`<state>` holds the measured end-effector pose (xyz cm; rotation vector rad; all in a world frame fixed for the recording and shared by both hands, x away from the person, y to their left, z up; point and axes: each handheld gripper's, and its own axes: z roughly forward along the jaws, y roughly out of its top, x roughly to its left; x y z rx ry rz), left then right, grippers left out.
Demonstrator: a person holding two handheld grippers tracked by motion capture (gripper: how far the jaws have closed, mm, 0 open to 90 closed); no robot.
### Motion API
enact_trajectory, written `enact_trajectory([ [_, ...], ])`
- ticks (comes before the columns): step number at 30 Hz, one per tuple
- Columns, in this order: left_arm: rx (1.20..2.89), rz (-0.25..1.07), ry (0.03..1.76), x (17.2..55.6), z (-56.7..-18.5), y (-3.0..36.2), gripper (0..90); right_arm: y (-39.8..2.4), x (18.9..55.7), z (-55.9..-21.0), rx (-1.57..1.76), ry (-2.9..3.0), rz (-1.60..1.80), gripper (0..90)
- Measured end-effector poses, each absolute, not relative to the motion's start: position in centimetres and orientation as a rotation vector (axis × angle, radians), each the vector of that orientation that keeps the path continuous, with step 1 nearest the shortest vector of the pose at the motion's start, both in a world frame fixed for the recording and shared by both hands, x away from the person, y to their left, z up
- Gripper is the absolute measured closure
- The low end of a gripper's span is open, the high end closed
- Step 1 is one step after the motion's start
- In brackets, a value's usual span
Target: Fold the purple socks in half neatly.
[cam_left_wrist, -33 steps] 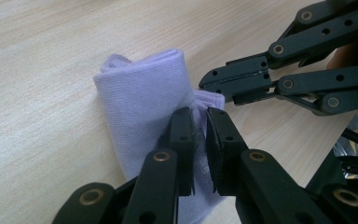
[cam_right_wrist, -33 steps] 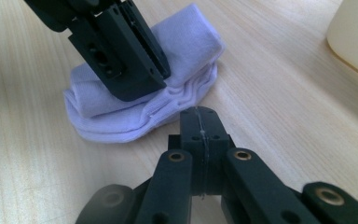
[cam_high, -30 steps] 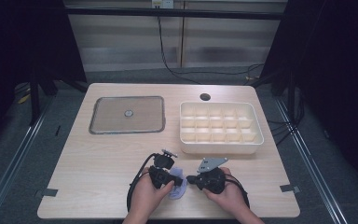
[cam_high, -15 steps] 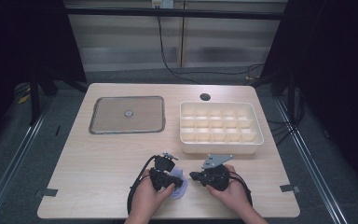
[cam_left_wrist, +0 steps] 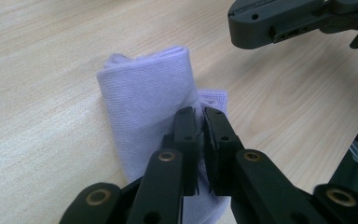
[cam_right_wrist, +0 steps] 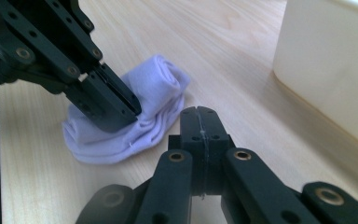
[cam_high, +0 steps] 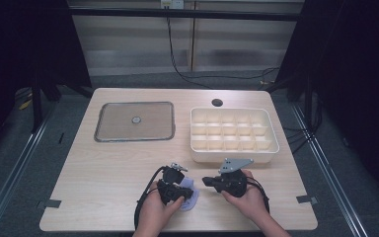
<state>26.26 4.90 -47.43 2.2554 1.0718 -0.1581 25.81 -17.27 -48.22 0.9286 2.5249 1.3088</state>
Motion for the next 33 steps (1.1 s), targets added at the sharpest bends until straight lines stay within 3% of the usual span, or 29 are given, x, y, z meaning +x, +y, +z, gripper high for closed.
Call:
enact_trajectory([
  [18, 2.232, -0.174, 1.067, 26.3, -47.6, 5.2, 84.6, -14.2, 26.7, -46.7, 0.800, 2.565, 1.335, 90.0],
  [33, 2.218, -0.170, 1.075, 26.2, -47.7, 5.3, 84.0, -12.4, 28.3, -48.8, 0.819, 2.648, 1.241, 90.0],
])
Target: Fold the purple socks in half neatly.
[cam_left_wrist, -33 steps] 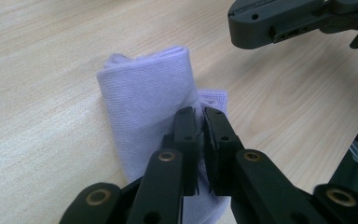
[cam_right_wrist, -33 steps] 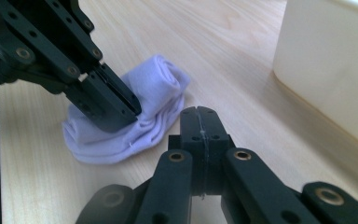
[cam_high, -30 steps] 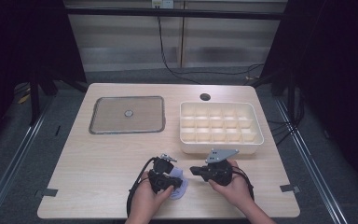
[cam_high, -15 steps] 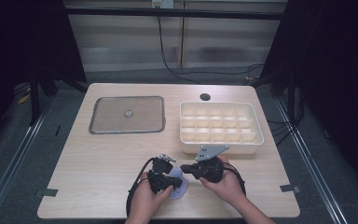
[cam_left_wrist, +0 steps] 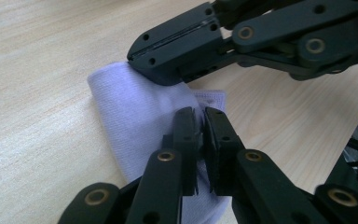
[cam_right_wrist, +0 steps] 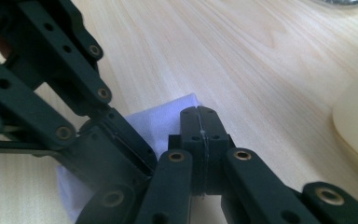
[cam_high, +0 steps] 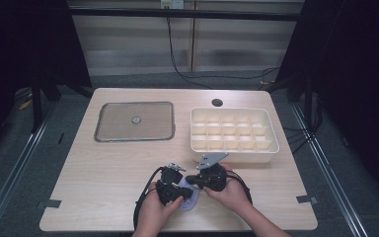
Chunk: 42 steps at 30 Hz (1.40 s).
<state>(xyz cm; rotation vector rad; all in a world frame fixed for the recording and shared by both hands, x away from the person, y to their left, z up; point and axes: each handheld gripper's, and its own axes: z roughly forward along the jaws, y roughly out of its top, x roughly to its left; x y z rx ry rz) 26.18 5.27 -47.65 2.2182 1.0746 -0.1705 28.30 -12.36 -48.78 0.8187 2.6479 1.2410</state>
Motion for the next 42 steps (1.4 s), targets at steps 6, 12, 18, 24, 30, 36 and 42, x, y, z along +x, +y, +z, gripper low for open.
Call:
enact_trajectory([
  [6, 2.206, -0.177, 1.075, 26.1, -47.5, 5.3, 80.5, -12.1, 28.6, -48.9, 0.827, 2.668, 1.221, 90.0],
  [12, 2.199, -0.183, 1.085, 26.3, -46.4, 6.0, 76.0, -12.2, 28.6, -49.0, 0.844, 2.654, 1.237, 90.0],
  [18, 2.154, -0.137, 1.113, 26.8, -45.5, 6.9, 86.7, -12.2, 28.5, -48.9, 0.838, 2.655, 1.221, 90.0],
  [24, 2.205, -0.106, 1.133, 27.2, -46.0, 6.5, 90.0, -12.3, 28.5, -49.0, 0.845, 2.650, 1.223, 90.0],
  [30, 2.243, -0.107, 1.150, 27.1, -47.0, 5.9, 90.0, -12.3, 28.4, -49.1, 0.845, 2.652, 1.220, 90.0],
  [36, 2.255, -0.107, 1.133, 26.5, -46.3, 6.5, 90.0, -12.3, 28.4, -49.1, 0.844, 2.649, 1.213, 90.0],
  [42, 2.257, -0.138, 1.135, 25.9, -47.1, 6.7, 90.0, -12.2, 28.4, -49.2, 0.838, 2.642, 1.215, 90.0],
])
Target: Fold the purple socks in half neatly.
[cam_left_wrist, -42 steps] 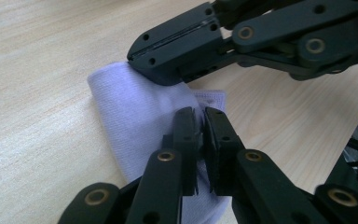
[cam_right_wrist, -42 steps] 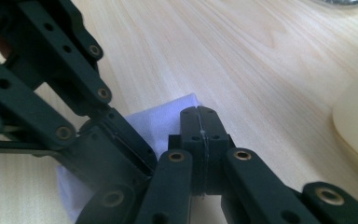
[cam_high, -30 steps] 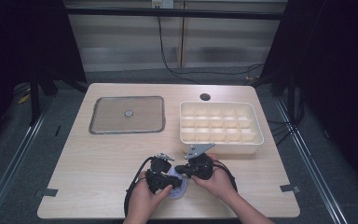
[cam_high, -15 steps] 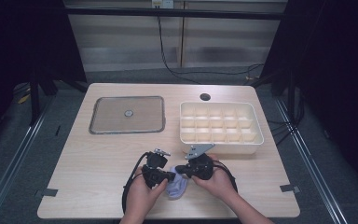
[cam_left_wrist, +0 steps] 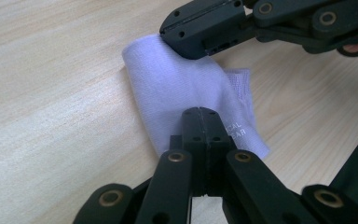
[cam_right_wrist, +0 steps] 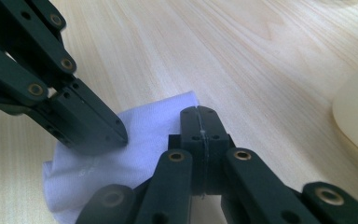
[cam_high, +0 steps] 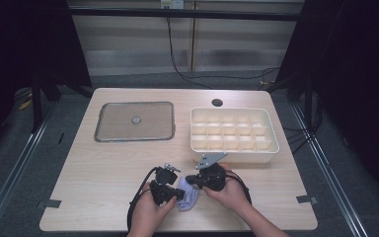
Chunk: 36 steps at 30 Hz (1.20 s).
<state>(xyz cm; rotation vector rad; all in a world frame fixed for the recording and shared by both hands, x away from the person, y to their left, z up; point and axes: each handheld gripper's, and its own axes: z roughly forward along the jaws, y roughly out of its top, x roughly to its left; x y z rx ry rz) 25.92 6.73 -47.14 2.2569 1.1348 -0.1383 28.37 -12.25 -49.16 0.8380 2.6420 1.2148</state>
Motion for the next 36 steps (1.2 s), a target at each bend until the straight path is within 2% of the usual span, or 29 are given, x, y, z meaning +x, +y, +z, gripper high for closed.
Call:
enact_trajectory([
  [21, 2.281, -0.150, 1.087, 24.2, -47.1, 6.3, 90.0, -12.1, 28.3, -49.3, 0.833, 2.636, 1.197, 90.0],
  [30, 2.251, -0.182, 1.082, 24.3, -46.6, 6.2, 90.0, -12.3, 28.4, -49.3, 0.837, 2.634, 1.209, 90.0],
  [36, 2.271, -0.238, 1.080, 24.0, -47.8, 5.7, 90.0, -12.3, 28.3, -49.4, 0.850, 2.629, 1.218, 90.0],
])
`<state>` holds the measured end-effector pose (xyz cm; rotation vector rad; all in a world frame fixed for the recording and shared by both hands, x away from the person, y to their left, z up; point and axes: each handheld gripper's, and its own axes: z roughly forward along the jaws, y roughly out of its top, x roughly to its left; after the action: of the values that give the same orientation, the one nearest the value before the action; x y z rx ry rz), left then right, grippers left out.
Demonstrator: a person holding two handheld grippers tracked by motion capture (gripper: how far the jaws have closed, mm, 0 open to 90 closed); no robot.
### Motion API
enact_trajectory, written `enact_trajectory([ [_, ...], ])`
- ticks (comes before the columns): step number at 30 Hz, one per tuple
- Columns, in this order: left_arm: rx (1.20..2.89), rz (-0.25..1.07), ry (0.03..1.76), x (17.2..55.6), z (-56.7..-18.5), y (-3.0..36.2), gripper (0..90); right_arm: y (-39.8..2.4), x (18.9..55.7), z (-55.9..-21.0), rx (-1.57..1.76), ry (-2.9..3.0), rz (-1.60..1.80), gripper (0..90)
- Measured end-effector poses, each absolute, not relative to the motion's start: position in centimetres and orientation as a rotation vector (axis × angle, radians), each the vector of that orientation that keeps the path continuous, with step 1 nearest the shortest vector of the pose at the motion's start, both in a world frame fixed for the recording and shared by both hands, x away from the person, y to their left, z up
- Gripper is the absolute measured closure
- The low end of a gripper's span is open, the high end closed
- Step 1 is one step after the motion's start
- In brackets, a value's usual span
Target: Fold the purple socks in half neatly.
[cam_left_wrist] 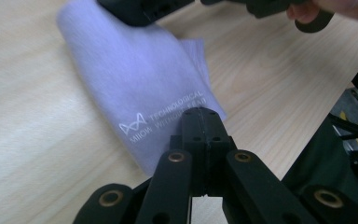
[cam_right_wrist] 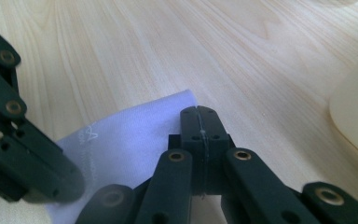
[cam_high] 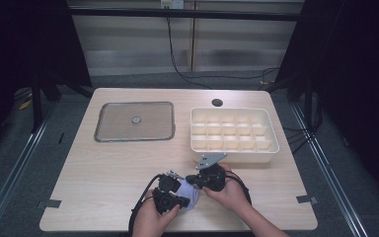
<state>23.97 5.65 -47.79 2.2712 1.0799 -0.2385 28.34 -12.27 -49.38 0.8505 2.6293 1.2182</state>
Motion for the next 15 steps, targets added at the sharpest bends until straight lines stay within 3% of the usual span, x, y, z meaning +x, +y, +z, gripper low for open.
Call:
enact_trajectory([
  [9, 2.258, -0.257, 1.064, 24.0, -47.0, 5.7, 90.0, -12.6, 28.4, -49.5, 0.856, 2.622, 1.233, 90.0],
  [15, 2.216, -0.190, 1.082, 25.1, -46.0, 6.8, 90.0, -12.7, 28.4, -49.5, 0.853, 2.627, 1.230, 90.0],
])
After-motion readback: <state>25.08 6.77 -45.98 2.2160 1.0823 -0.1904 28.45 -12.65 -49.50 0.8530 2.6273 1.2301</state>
